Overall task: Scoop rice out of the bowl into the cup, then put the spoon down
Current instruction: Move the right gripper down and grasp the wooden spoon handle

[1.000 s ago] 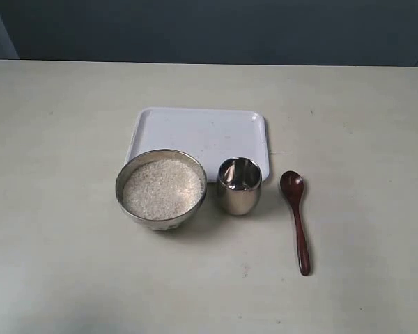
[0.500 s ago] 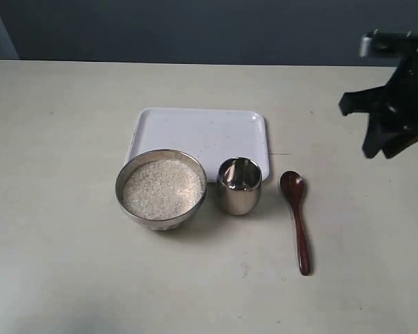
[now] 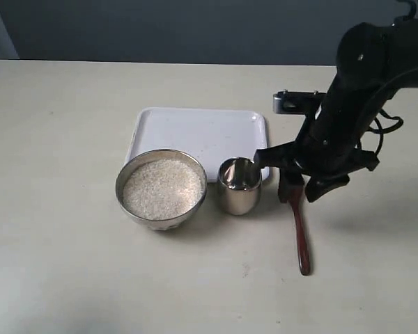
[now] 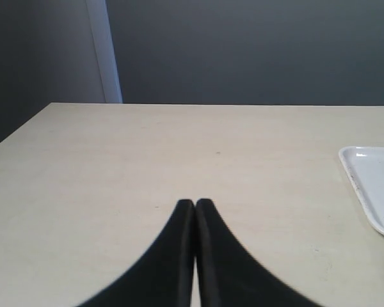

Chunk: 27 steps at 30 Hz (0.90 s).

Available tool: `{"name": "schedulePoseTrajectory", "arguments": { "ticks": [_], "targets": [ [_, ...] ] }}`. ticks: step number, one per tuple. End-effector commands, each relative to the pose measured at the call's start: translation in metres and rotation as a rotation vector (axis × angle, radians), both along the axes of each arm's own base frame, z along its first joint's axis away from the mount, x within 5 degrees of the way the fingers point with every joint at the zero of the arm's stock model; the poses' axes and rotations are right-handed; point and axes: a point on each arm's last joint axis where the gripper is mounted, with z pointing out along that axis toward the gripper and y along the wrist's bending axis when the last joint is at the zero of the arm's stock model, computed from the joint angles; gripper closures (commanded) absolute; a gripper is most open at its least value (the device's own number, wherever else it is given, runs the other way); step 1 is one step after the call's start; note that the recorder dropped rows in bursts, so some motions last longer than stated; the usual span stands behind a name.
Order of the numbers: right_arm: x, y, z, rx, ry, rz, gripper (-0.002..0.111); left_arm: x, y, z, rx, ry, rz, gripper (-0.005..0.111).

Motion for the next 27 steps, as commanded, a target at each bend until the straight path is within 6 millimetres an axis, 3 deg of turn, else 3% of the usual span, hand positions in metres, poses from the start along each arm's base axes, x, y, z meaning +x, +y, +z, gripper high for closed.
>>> {"name": "schedulePoseTrajectory", "arguments": {
  "ticks": [1, 10, 27],
  "targets": [
    [-0.008, -0.005, -0.018, -0.014, -0.005, -0.046, 0.063, 0.000, 0.000, -0.001, -0.003, 0.001, -0.001, 0.106],
    [-0.025, -0.013, -0.041, -0.007, 0.026, -0.096, 0.063, 0.000, 0.000, -0.001, -0.003, 0.001, -0.001, 0.106],
    [-0.030, -0.006, -0.053, -0.025, 0.039, -0.084, 0.063, 0.000, 0.000, -0.001, -0.003, 0.001, -0.001, 0.106]
  ]
}}
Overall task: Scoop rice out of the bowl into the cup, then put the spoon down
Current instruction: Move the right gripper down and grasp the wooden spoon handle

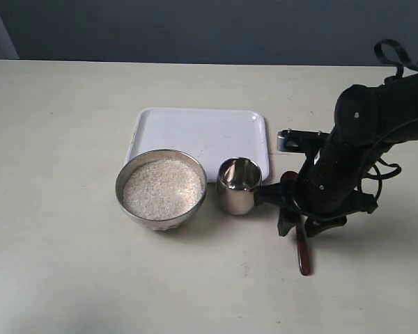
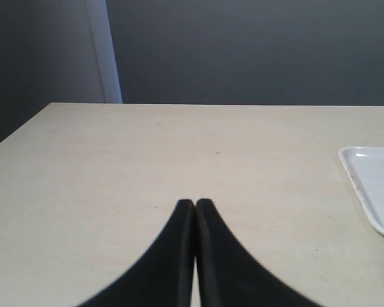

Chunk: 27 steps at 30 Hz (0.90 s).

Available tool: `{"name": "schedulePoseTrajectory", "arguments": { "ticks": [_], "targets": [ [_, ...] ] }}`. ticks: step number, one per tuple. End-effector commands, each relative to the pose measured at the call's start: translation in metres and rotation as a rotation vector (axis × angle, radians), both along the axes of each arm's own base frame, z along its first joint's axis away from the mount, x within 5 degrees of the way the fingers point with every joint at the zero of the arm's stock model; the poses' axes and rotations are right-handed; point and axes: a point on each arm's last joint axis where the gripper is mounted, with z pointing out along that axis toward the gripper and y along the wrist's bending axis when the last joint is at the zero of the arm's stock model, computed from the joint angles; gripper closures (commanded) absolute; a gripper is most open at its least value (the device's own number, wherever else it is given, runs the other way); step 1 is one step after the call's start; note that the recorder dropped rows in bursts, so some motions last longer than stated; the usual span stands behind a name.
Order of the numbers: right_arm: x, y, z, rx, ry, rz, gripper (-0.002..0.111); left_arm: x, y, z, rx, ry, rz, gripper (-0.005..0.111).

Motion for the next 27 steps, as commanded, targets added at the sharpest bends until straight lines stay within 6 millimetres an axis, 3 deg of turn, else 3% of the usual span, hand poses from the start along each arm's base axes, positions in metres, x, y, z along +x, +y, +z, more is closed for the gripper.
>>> {"name": "schedulePoseTrajectory", "arguments": {
  "ticks": [1, 27],
  "targets": [
    [-0.002, -0.002, -0.009, -0.032, 0.033, 0.002, 0.063, 0.000, 0.000, -0.001, -0.003, 0.001, -0.001, 0.106],
    [-0.007, -0.004, -0.025, -0.088, 0.128, -0.002, 0.063, 0.000, 0.000, -0.001, -0.003, 0.001, -0.001, 0.106]
  ]
}}
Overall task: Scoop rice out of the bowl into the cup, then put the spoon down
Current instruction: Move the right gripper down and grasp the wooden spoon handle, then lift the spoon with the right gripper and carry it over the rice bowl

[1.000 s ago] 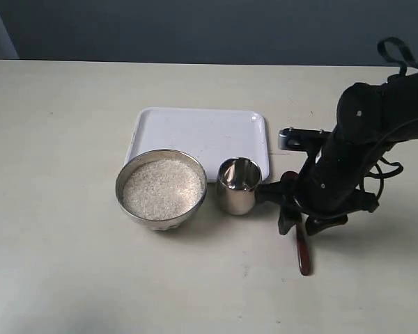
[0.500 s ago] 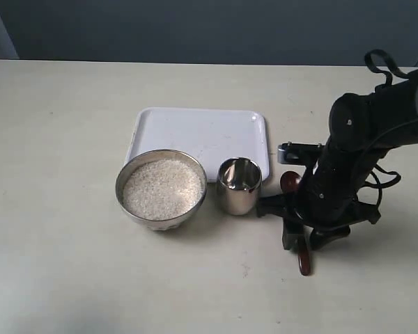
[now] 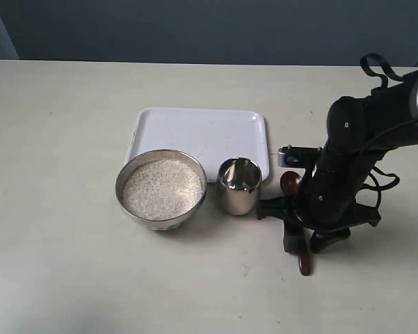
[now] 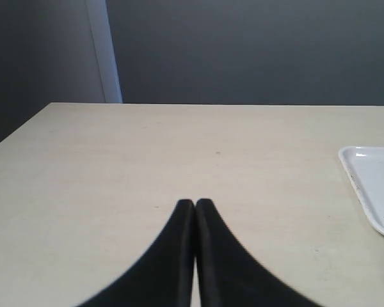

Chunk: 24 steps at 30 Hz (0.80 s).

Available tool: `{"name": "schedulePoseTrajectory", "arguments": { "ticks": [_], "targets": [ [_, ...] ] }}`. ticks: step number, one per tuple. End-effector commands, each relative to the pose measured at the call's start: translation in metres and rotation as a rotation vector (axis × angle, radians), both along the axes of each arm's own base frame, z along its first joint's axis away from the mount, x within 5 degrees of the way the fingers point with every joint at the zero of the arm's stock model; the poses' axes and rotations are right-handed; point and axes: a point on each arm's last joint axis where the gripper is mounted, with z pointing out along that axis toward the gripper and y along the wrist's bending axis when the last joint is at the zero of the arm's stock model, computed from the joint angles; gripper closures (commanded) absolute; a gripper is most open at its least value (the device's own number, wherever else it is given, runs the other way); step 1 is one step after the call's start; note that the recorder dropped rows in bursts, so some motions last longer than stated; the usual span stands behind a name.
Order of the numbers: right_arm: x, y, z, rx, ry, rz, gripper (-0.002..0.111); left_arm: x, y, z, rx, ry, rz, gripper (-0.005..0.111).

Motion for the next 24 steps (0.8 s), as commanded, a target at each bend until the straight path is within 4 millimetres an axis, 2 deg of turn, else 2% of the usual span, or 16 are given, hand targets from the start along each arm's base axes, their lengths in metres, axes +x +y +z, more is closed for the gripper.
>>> {"name": "schedulePoseTrajectory", "arguments": {
  "ticks": [1, 4, 10, 11, 15, 19, 22, 24],
  "targets": [
    [-0.002, -0.001, -0.007, -0.022, 0.026, 0.009, 0.063, 0.000, 0.000, -0.001, -0.003, 0.001, -0.001, 0.106],
    [-0.003, -0.001, -0.007, -0.024, 0.031, 0.010, 0.068, 0.000, 0.000, -0.001, -0.003, 0.001, -0.001, 0.106],
    [-0.005, -0.003, -0.006, -0.035, 0.060, 0.015, 0.106, 0.000, 0.000, -0.001, -0.003, 0.001, -0.001, 0.106],
    [-0.006, -0.003, -0.006, -0.038, 0.067, 0.016, 0.109, 0.000, 0.000, -0.001, -0.003, 0.001, -0.001, 0.106],
    [-0.008, -0.006, -0.003, -0.064, 0.082, 0.047, 0.109, 0.000, 0.000, -0.001, -0.003, 0.001, -0.001, 0.106],
    [-0.009, -0.012, 0.014, -0.097, 0.057, 0.085, 0.109, 0.000, 0.000, -0.001, -0.003, 0.001, -0.001, 0.106],
    [-0.006, -0.022, 0.037, -0.174, -0.017, 0.100, 0.109, 0.000, 0.000, -0.001, -0.003, 0.001, -0.001, 0.106],
    [-0.001, -0.027, 0.059, -0.217, -0.087, 0.134, 0.109, 0.000, 0.000, -0.001, -0.003, 0.001, -0.001, 0.106]
  ]
}}
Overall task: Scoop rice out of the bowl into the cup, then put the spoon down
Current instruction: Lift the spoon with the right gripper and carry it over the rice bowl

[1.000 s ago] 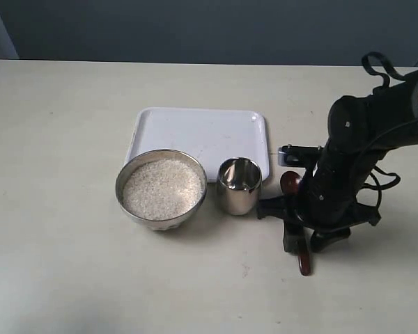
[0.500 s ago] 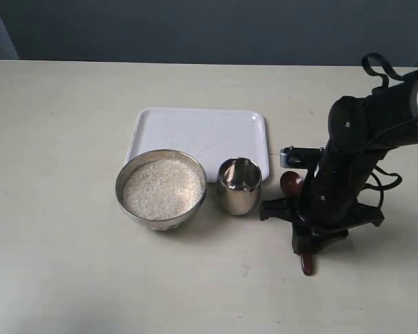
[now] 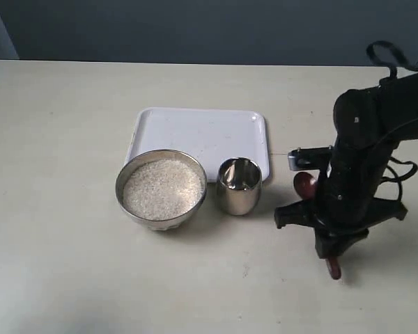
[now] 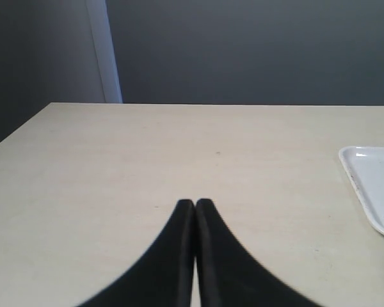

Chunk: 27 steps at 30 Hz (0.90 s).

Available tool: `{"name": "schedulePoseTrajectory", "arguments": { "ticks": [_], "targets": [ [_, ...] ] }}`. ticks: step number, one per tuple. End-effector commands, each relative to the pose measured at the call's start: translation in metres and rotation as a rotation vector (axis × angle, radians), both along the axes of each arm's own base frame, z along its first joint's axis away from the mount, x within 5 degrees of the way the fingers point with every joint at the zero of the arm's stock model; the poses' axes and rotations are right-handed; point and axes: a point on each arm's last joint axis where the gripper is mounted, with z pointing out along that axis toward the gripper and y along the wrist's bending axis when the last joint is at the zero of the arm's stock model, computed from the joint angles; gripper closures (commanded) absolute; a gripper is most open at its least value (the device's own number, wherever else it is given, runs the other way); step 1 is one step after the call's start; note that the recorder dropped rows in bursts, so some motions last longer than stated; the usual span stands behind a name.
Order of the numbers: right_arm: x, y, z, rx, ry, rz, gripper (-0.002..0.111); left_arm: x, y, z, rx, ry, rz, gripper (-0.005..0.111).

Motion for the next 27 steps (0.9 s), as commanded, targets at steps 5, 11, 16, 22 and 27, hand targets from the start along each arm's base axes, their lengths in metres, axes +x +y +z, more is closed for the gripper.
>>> {"name": "schedulePoseTrajectory", "arguments": {
  "ticks": [5, 11, 16, 22, 27],
  "targets": [
    [0.028, -0.012, 0.097, -0.116, -0.307, 0.263, 0.109, 0.000, 0.000, -0.001, -0.003, 0.001, -0.001, 0.106],
    [0.055, 0.005, 0.169, -0.270, -0.521, 0.600, 0.109, 0.000, 0.000, -0.001, -0.003, 0.001, -0.001, 0.106],
    [0.060, 0.048, 0.186, -0.501, -0.596, 1.005, 0.109, 0.000, 0.000, -0.001, -0.003, 0.001, -0.001, 0.106],
    [0.041, 0.117, 0.142, -0.552, -0.552, 1.324, 0.109, 0.000, 0.000, -0.001, -0.003, 0.001, -0.001, 0.106],
    [0.024, 0.150, 0.115, -0.612, -0.532, 1.461, 0.109, 0.000, 0.000, -0.001, -0.003, 0.001, -0.001, 0.106]
  ]
}}
